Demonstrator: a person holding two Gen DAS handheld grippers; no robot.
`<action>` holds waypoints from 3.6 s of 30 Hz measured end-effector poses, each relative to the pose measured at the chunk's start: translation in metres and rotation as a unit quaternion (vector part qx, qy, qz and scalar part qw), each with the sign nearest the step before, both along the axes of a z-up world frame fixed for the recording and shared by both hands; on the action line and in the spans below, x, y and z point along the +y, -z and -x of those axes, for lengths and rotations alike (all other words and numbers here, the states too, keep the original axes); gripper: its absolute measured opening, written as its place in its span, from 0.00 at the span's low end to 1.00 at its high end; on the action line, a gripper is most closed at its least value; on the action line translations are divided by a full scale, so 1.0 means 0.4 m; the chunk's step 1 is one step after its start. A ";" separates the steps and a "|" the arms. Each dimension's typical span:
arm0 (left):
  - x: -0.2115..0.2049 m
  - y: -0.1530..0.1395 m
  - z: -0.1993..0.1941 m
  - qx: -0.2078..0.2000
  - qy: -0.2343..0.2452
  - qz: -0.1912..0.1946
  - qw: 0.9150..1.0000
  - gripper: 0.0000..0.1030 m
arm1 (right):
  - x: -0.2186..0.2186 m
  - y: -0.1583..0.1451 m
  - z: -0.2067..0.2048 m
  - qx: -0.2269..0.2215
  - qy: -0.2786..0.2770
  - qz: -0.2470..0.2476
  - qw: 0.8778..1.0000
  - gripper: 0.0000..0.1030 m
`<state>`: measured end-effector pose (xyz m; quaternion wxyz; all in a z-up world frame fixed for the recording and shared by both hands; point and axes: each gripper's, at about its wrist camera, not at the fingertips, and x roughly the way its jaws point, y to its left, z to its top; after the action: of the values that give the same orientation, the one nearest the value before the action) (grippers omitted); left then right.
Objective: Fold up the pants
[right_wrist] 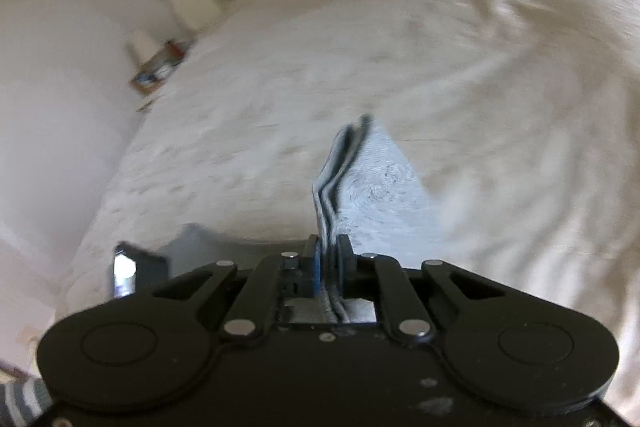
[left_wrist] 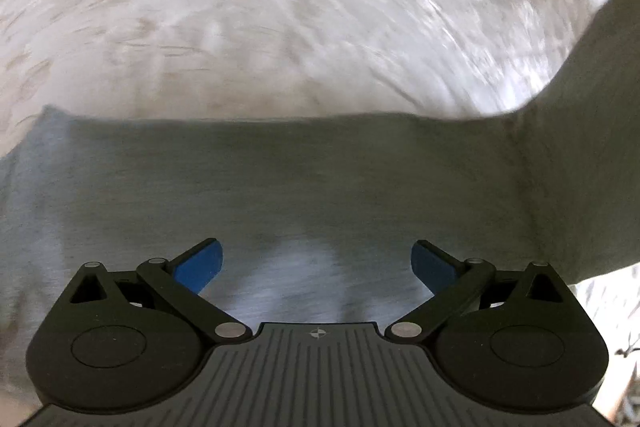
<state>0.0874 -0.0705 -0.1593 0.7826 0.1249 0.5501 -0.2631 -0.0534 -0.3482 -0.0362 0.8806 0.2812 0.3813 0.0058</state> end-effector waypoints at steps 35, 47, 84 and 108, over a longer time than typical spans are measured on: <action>-0.048 0.086 -0.028 0.121 0.070 0.118 0.983 1.00 | 0.188 0.236 -0.043 0.152 0.098 0.116 0.977 0.32; -0.135 0.109 -0.023 0.133 0.063 0.134 0.980 1.00 | 0.097 0.295 -0.031 0.153 0.087 0.072 0.982 0.32; 0.119 0.020 -0.118 0.102 -0.100 0.029 0.989 0.23 | 0.120 0.273 -0.037 0.124 0.081 0.061 0.987 0.33; 0.068 -0.050 -0.010 0.023 0.018 0.046 0.999 0.29 | 0.103 0.312 0.064 0.160 0.052 0.062 0.984 0.30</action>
<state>0.0914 -0.0432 -0.1392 0.7699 0.0923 0.5530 -0.3049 -0.0790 -0.3070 -0.1611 0.8233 0.2428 0.5015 -0.1082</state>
